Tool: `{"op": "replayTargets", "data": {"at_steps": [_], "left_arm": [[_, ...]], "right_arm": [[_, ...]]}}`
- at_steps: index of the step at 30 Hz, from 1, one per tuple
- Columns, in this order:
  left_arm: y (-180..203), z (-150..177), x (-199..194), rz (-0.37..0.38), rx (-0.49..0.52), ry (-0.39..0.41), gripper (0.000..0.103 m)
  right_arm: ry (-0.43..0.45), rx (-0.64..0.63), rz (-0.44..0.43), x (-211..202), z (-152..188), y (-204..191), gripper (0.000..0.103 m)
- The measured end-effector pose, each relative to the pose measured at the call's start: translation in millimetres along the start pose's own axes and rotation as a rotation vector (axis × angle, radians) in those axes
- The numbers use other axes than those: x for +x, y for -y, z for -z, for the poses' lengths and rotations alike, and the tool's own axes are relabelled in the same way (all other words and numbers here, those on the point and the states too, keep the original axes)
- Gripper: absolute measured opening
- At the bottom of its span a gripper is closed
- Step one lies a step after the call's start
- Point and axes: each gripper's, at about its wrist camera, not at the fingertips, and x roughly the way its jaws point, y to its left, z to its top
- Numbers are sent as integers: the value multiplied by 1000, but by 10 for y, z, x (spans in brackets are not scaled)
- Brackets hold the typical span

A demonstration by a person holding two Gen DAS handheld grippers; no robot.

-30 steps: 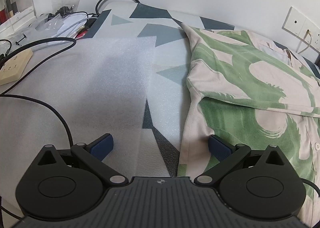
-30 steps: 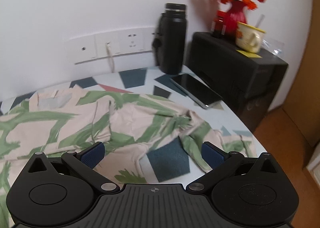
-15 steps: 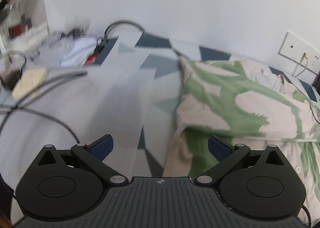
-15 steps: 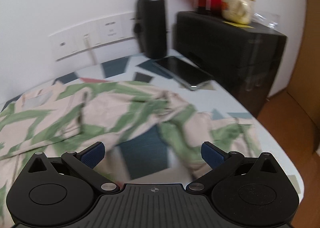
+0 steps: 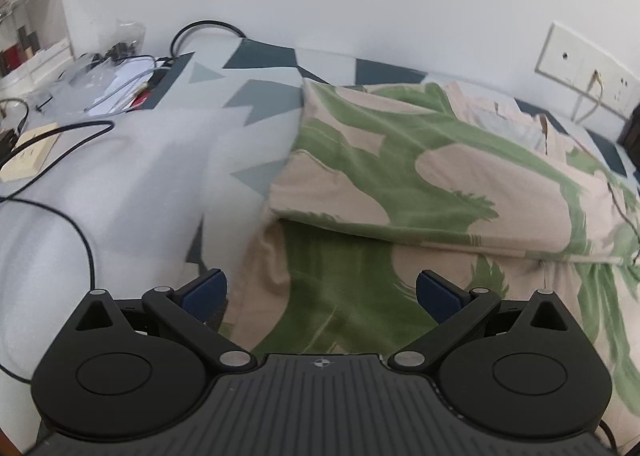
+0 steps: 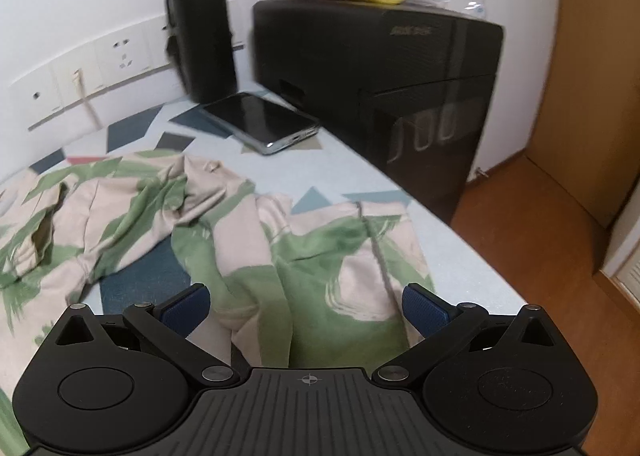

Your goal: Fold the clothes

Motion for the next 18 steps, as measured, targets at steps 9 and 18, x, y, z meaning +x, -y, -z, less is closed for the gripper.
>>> {"op": "replayTargets", "data": {"at_steps": [9, 18], "left_arm": [[-37, -144, 171, -32, -69, -42, 103], [38, -342, 267, -30, -57, -26, 103]], "right_arm": [[-14, -52, -3, 231, -34, -69, 101], [16, 127, -43, 381, -395, 249, 10]]}}
